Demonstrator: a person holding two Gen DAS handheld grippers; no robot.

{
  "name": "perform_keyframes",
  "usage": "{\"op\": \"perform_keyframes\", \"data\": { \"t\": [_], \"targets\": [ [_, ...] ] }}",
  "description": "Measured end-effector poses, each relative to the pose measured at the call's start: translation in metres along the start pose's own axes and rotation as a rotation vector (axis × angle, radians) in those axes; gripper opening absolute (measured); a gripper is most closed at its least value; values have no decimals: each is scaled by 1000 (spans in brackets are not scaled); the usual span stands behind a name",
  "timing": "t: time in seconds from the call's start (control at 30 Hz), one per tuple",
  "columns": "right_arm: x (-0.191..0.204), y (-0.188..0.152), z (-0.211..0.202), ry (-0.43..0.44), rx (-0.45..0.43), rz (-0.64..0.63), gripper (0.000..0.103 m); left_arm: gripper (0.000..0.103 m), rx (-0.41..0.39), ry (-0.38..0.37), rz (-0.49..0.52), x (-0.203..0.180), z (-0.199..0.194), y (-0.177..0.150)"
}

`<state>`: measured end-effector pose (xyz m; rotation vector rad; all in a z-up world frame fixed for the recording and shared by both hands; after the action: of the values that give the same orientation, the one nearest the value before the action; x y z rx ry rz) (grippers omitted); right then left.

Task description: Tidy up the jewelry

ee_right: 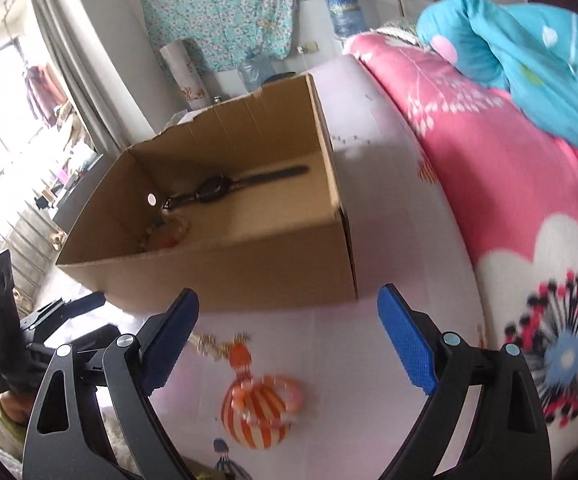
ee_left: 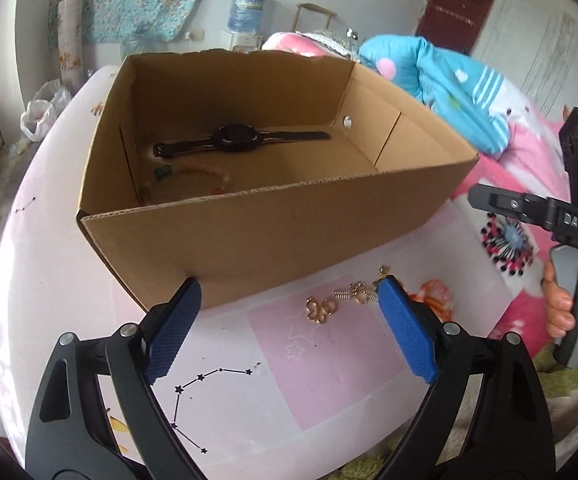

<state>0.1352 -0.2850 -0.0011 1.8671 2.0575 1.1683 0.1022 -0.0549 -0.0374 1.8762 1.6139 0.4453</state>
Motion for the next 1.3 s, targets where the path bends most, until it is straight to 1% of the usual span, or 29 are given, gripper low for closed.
{"op": "perform_keyframes", "data": {
  "t": [0.13, 0.23, 0.3, 0.4, 0.5, 0.57, 0.7, 0.8, 0.9, 1.0, 1.07, 1.13, 1.3],
  "targets": [
    [11, 21, 7, 17, -10, -48, 88, 87, -15, -13, -26, 5, 2, 4],
    [16, 28, 11, 17, -19, -59, 88, 87, -34, -14, -46, 14, 6, 9],
    [18, 29, 11, 12, -21, -55, 88, 87, -29, -5, -41, 17, 10, 8],
    [18, 22, 5, -1, -24, -40, 88, 87, -17, 30, -8, 18, 12, 0],
    [12, 2, -3, -49, 3, -29, 88, 87, 10, 56, 22, 19, 15, -14],
    [6, -16, -3, -98, 45, -24, 88, 87, 31, 80, 30, 21, 16, -24],
    [-5, -56, 2, -189, 148, -21, 88, 87, 46, 106, 27, 26, 17, -33],
    [-8, -72, 9, -241, 201, -50, 88, 87, 51, 131, 43, 26, 20, -37],
    [-9, -77, 14, -293, 222, -100, 88, 87, 67, 147, 47, 25, 25, -39],
    [-14, -77, 19, -370, 241, -173, 88, 87, 91, 193, 68, 25, 32, -42],
    [-19, -75, 24, -393, 244, -211, 88, 88, 87, 200, 82, 23, 34, -42],
    [-28, -71, 28, -402, 251, -218, 88, 88, 85, 204, 89, 22, 35, -41],
    [-55, -44, 25, -436, 202, -193, 88, 88, 84, 221, 110, 20, 40, -39]
  ]
}}
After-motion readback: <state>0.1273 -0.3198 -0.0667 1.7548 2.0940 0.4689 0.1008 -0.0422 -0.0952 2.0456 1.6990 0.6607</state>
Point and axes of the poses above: each gripper's, at about its wrist camera, not at the fingertips, and z roughly the way its jaws point, x to its left, y to its top, the point moved 7 cm from there along z, roughly the way its jaws point, and after that the axes turned 9 degrees about y, right-handed, at the moved point
